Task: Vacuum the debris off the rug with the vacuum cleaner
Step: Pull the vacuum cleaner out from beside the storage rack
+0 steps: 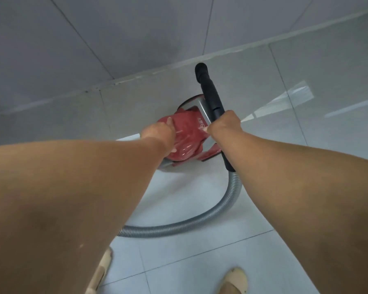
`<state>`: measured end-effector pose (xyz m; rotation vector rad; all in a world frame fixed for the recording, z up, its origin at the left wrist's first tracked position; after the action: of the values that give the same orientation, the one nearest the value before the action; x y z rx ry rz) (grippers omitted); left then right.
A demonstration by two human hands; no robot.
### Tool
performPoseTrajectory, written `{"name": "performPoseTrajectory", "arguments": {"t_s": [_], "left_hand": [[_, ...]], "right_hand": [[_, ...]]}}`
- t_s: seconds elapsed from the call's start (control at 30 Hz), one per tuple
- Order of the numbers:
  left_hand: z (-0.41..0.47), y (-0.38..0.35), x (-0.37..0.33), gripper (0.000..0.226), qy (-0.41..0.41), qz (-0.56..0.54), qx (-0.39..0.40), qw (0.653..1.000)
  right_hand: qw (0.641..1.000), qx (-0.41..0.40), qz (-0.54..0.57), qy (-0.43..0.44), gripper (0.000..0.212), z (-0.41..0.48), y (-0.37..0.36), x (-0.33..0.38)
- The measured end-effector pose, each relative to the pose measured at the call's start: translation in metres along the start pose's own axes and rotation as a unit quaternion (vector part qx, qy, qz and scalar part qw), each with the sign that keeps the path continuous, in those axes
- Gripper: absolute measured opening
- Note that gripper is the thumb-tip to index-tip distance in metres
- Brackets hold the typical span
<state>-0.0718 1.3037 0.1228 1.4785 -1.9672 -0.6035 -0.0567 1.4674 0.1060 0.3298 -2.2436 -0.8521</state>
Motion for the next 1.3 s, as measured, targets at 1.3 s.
{"name": "performPoseTrajectory", "arguments": {"t_s": [1.3], "left_hand": [[-0.001,0.066,-0.203,0.093,0.305,-0.215,0.060,0.926]], "right_hand": [[0.895,0.283,-0.214,0.271,0.057,0.172,0.136,0.012]]}}
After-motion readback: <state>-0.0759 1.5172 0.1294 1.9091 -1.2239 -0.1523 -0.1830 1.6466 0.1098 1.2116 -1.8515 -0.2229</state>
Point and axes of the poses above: each hand's wrist, its own z-axis towards the middle knuckle, its own y-axis out of the back of the hand, x = y × z, the point moved 2 cm from there along z, towards the middle knuckle, and after that the axes turned 11 degrees about y, right-handed, at the moved point
